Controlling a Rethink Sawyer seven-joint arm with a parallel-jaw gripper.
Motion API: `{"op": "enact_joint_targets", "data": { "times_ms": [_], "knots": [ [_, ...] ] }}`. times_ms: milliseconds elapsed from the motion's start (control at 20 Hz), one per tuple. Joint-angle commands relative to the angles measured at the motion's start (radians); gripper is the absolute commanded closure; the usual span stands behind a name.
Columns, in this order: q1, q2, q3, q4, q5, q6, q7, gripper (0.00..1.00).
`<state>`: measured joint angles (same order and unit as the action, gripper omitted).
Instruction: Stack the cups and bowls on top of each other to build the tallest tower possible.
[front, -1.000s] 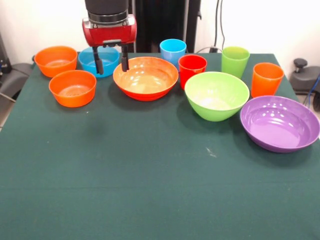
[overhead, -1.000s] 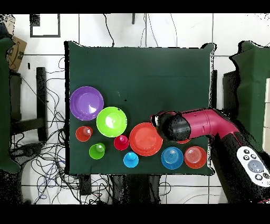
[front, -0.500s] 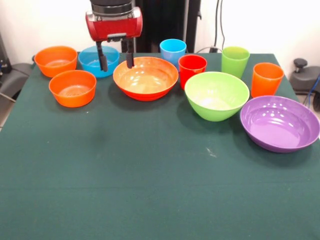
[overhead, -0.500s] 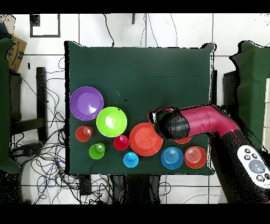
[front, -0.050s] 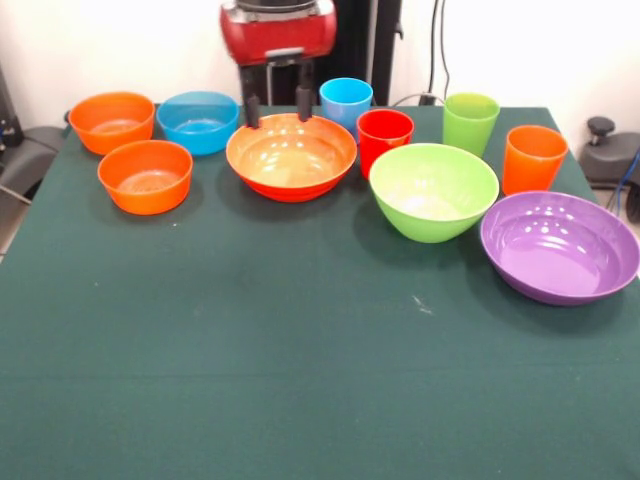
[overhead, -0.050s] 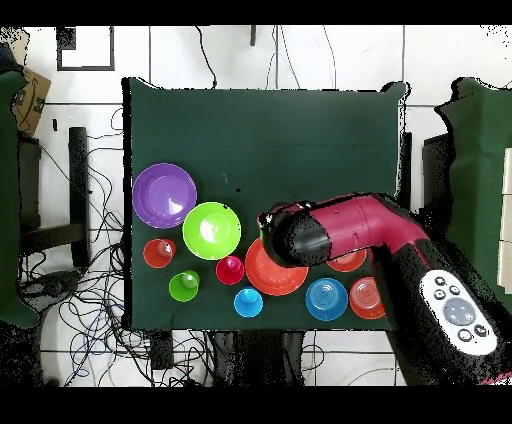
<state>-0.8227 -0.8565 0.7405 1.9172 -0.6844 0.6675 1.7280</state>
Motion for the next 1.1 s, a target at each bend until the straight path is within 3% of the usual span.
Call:
{"op": "enact_joint_targets", "data": {
  "times_ms": [50,450,1100],
  "knots": [
    [0.121,0.006,-0.036,0.083,-0.041,-0.015,0.033,0.0],
    [0.173,0.025,-0.092,0.057,-0.077,-0.052,0.064,0.0],
    [0.199,0.056,-0.133,0.017,-0.08,-0.123,0.061,0.0]
  ]
}}
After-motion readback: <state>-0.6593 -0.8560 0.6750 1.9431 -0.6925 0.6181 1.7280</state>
